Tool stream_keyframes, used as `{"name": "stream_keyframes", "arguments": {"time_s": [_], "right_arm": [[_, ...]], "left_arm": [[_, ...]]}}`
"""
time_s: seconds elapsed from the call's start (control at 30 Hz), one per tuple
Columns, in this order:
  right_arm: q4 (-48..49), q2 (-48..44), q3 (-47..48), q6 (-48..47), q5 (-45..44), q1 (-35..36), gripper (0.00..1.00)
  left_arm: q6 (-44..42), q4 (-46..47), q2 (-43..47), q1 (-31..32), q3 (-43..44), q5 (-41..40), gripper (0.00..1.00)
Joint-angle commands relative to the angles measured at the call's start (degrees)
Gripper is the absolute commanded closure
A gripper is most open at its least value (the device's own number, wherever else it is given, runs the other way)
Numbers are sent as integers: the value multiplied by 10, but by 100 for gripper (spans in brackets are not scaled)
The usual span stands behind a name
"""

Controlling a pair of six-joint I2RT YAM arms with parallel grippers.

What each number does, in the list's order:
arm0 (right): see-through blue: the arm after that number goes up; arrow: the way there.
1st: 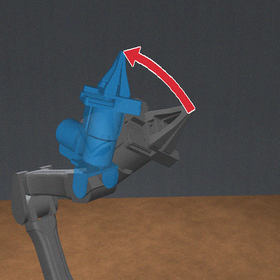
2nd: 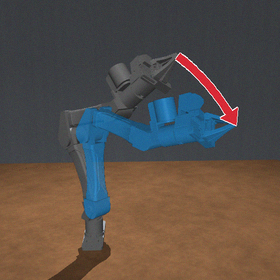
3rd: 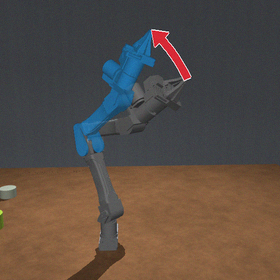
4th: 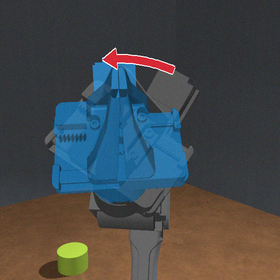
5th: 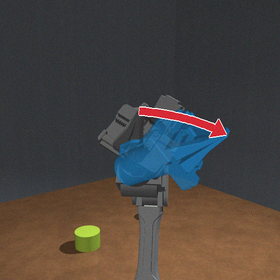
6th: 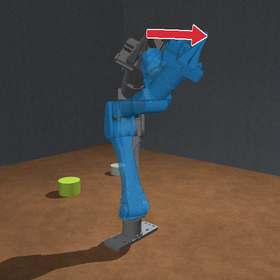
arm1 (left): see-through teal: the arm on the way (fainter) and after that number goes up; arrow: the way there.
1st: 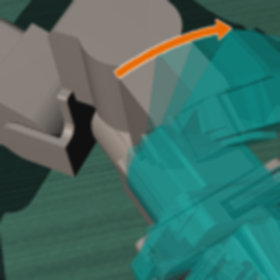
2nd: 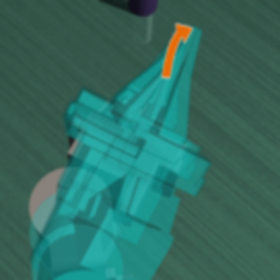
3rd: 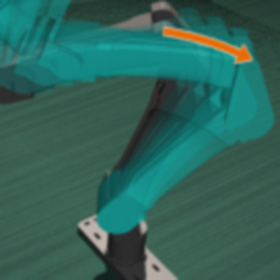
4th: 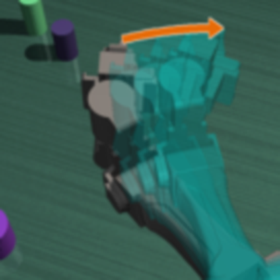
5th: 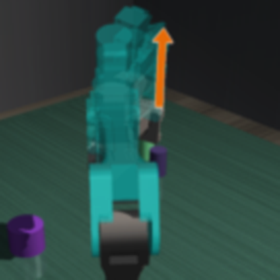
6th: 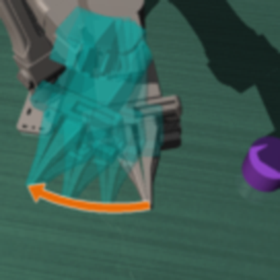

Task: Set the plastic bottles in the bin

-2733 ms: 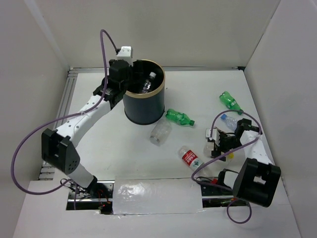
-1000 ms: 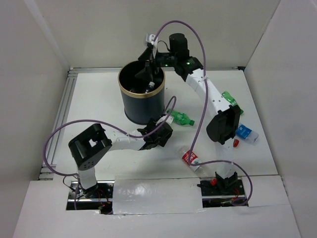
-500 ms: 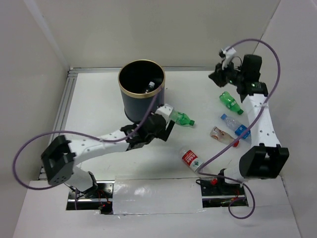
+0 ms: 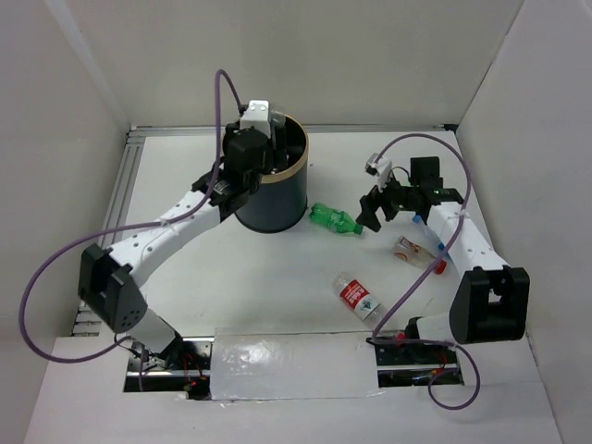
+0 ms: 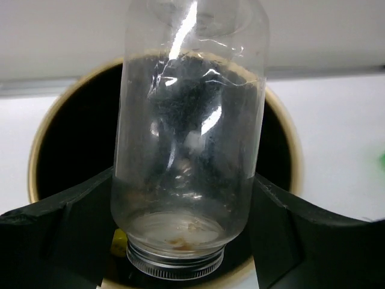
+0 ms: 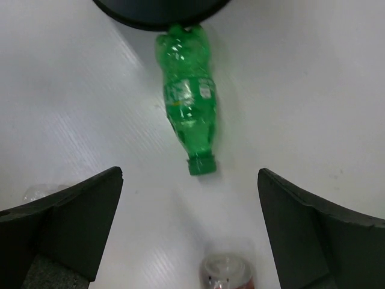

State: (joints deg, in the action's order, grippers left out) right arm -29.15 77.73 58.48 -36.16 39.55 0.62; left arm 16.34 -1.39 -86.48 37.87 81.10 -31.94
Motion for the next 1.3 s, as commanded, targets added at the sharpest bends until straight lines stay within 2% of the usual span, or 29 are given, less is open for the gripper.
{"name": "stream_keyframes", "arguments": {"time_s": [0.0, 0.03, 0.1, 0.2, 0.33, 0.5, 0.53, 0.6, 0.63, 0.67, 0.7, 0.73, 0.77, 0.8, 0.87, 0.9, 0.93, 0.97, 1.07, 1.13, 1.27], "right_arm": [[44, 20, 22, -38, 0, 46, 0], [44, 41, 29, -46, -9, 56, 0], [44, 61, 48, -70, -15, 73, 0], [51, 104, 61, -76, -33, 108, 0], [77, 185, 94, -71, -63, 138, 0], [140, 242, 88, -42, -121, 152, 0], [146, 250, 88, -42, -121, 157, 0], [146, 262, 88, -42, -128, 157, 5], [146, 262, 88, -42, -128, 157, 12], [140, 262, 83, -42, -128, 157, 17], [129, 262, 83, -42, -128, 157, 23], [123, 253, 83, -49, -120, 157, 30], [117, 245, 77, -49, -113, 157, 36], [102, 227, 77, -55, -107, 152, 48], [83, 205, 77, -64, -88, 146, 61], [72, 192, 77, -72, -82, 139, 73], [42, 163, 77, -78, -73, 139, 78], [28, 147, 90, -78, -64, 130, 83], [-12, 77, 156, -73, -19, 112, 86], [-12, 43, 226, -56, 1, 105, 87], [46, 44, 337, -9, 28, 125, 87]], "left_arm": [[-3, -59, -52, -20, 32, -21, 32], [-3, -59, -52, -20, 37, -28, 14], [-3, -64, -32, -20, 32, -28, 0], [-10, -59, 11, -12, 25, -28, 0], [-17, -108, 116, 52, 7, -37, 0], [101, -185, 243, 136, -89, 1, 0], [159, -191, 260, 148, -111, 11, 0], [220, -196, 285, 179, -180, 35, 2], [277, -186, 291, 188, -203, 56, 4], [299, -172, 296, 195, -226, 71, 10], [322, -159, 296, 201, -270, 84, 32], [350, -147, 296, 207, -290, 110, 46], [397, -130, 280, 208, -307, 127, 56], [419, -93, 272, 208, -338, 139, 68], [473, -54, 255, 208, -361, 180, 70], [487, -35, 239, 202, -378, 194, 65], [500, 0, 230, 202, -384, 222, 51], [531, 12, 221, 202, -384, 232, 41], [564, 41, 178, 202, -390, 274, 16], [606, 56, 155, 197, -385, 295, 11], [664, 93, 86, 186, -385, 360, 6]]}}
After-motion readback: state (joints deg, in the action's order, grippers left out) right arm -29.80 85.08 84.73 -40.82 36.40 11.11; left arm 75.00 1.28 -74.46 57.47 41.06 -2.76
